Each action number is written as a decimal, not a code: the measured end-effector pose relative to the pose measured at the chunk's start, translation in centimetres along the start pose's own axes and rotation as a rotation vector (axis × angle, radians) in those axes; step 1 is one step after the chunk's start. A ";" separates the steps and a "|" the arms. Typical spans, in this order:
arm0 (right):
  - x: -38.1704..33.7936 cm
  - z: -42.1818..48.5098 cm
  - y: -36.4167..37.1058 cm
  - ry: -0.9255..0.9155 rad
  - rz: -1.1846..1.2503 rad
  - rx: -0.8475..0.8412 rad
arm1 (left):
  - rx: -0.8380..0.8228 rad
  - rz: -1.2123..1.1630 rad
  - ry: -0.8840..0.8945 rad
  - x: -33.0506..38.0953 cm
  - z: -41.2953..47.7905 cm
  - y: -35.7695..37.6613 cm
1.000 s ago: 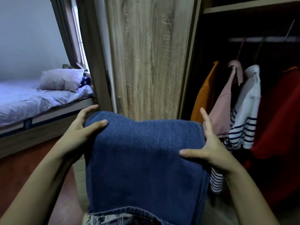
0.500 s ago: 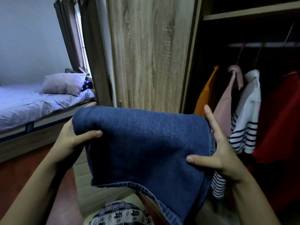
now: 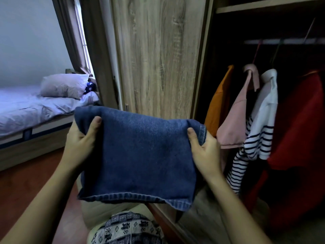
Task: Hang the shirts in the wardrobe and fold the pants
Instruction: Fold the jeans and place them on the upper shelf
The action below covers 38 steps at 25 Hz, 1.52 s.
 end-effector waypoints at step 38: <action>-10.6 11.8 -26.3 -0.211 -0.329 0.450 | -0.491 -0.625 0.332 26.5 7.6 27.0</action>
Point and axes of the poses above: each hand's wrist, its own z-axis towards the middle knuckle, its own y-axis out of the palm, x = y × z, the point moved 1 cm from there along z, towards the middle knuckle, and after that the axes turned 11 degrees about z, right-handed, at the moved point
